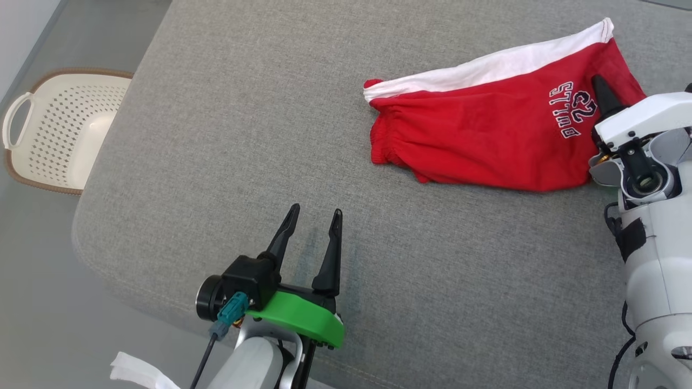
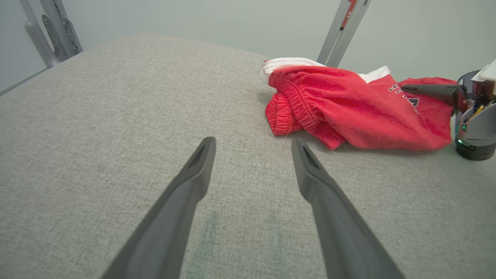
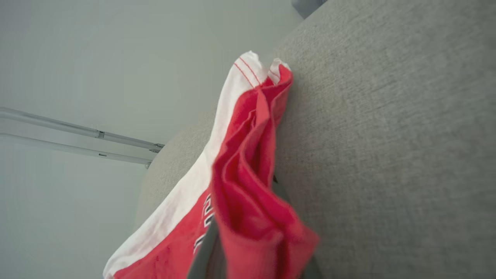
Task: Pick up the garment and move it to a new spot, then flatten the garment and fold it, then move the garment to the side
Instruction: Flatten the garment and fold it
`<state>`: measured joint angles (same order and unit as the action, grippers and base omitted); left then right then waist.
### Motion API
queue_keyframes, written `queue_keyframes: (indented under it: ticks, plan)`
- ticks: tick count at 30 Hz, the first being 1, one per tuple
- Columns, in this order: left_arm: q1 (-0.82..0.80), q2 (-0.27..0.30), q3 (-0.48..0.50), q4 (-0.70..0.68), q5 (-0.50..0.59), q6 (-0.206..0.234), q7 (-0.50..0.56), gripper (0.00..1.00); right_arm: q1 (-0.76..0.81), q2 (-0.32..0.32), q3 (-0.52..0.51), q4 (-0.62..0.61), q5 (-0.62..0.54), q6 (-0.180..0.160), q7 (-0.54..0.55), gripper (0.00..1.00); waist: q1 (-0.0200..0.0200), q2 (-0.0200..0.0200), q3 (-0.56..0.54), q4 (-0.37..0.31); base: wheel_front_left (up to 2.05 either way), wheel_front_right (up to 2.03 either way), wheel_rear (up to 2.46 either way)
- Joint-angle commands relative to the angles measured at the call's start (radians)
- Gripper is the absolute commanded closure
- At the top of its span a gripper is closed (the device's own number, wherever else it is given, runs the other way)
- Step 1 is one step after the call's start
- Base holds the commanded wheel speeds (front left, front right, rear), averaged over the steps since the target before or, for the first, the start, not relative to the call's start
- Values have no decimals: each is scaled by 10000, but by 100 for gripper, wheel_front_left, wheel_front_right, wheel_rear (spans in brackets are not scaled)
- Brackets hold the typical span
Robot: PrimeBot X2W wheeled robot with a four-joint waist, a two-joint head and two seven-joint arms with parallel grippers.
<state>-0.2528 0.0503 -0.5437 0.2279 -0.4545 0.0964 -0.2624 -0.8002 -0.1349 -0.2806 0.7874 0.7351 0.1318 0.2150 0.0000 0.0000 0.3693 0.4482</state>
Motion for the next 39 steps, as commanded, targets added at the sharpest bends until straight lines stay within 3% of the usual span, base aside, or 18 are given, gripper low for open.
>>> queue_keyframes:
  ticks: [1,8,21,30,39]
  plan:
    - [-111,13,42,26,128,-48,-27,0,511,51,7,46,41,-21,-127,100,0,0,-157,-163,0,0,0]
    - [254,16,486,284,480,-178,-27,0,1645,292,319,-1111,225,-20,-1091,100,0,0,-844,-1118,0,0,0]
    - [560,19,1205,539,1086,-546,-27,0,3929,588,-541,-2592,764,-12,-2201,100,0,0,-1642,-2796,0,0,0]
    - [762,19,1398,679,1202,-667,-27,0,4494,604,-856,-2453,260,-12,-2810,100,0,0,-1944,-3211,0,0,0]
    - [818,19,1458,767,1274,-735,-27,0,3974,696,-384,-2257,391,-11,-3054,100,0,0,-2096,-3148,0,0,0]
